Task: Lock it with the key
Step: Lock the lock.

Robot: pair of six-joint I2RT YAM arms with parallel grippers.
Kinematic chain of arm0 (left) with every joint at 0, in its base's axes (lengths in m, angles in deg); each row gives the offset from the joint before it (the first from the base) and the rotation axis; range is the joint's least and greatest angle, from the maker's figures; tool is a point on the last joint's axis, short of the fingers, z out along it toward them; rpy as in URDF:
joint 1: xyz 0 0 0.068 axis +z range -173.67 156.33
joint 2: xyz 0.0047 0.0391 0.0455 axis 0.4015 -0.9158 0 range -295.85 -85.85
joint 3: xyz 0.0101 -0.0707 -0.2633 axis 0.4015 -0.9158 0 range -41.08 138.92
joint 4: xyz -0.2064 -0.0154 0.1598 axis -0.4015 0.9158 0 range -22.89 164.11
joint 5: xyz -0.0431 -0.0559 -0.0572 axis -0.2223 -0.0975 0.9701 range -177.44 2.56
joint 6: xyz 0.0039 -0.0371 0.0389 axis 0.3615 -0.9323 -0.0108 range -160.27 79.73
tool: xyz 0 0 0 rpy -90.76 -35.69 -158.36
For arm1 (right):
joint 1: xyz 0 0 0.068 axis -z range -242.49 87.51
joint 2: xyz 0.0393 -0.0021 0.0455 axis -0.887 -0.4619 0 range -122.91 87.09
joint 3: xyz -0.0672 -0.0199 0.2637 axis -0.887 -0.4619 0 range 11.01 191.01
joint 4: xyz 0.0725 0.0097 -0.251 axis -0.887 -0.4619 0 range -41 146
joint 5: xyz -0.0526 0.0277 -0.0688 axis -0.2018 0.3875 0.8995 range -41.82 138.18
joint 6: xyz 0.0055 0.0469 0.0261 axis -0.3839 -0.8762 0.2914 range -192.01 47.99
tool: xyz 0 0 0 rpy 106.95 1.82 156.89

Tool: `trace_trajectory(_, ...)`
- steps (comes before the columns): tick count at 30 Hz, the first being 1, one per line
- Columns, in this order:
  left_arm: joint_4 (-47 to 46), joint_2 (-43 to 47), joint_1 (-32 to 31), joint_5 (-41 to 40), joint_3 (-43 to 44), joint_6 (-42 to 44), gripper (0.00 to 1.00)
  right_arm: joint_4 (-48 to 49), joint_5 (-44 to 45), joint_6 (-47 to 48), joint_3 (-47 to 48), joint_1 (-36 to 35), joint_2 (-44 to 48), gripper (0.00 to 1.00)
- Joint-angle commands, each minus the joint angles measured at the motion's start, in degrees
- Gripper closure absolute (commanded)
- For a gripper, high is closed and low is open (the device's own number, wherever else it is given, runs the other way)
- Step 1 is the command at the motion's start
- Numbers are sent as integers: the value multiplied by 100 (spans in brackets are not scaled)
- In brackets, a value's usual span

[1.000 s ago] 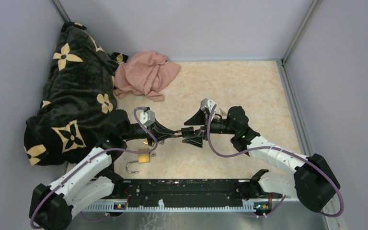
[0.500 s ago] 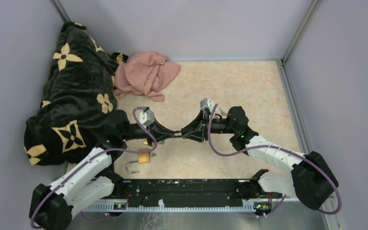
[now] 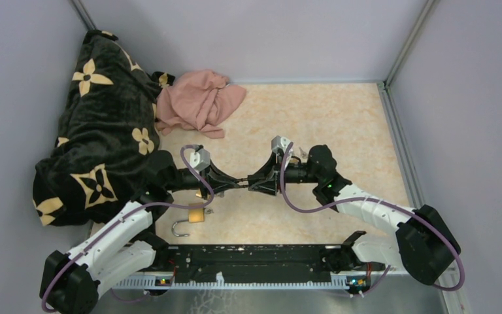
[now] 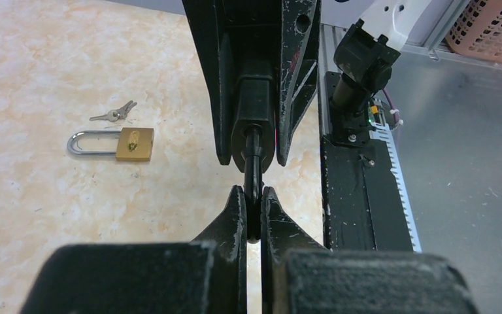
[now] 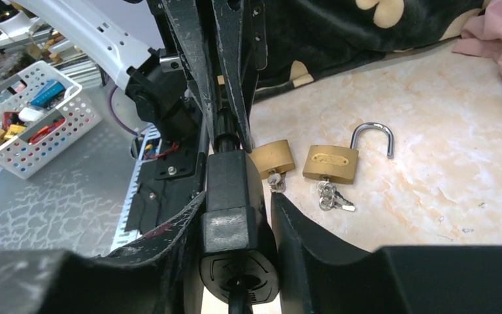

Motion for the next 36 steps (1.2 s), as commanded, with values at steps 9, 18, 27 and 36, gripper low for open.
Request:
trace_trajectory(9,-677,95,-31,237,31,-110,100,210,126,17,161,34,166,100)
trace_trajectory(18,-524,152,6,-79,-61,-519,87,859,331,-336,115,104,408,100)
trace_trajectory(27,-418,190,139,-302,-137,-702,66,883,326,-433,119,166,524,100)
trace_trajectory(36,-750,31,133,-343,-438,-995,50,934,365,-484,119,166,541,100)
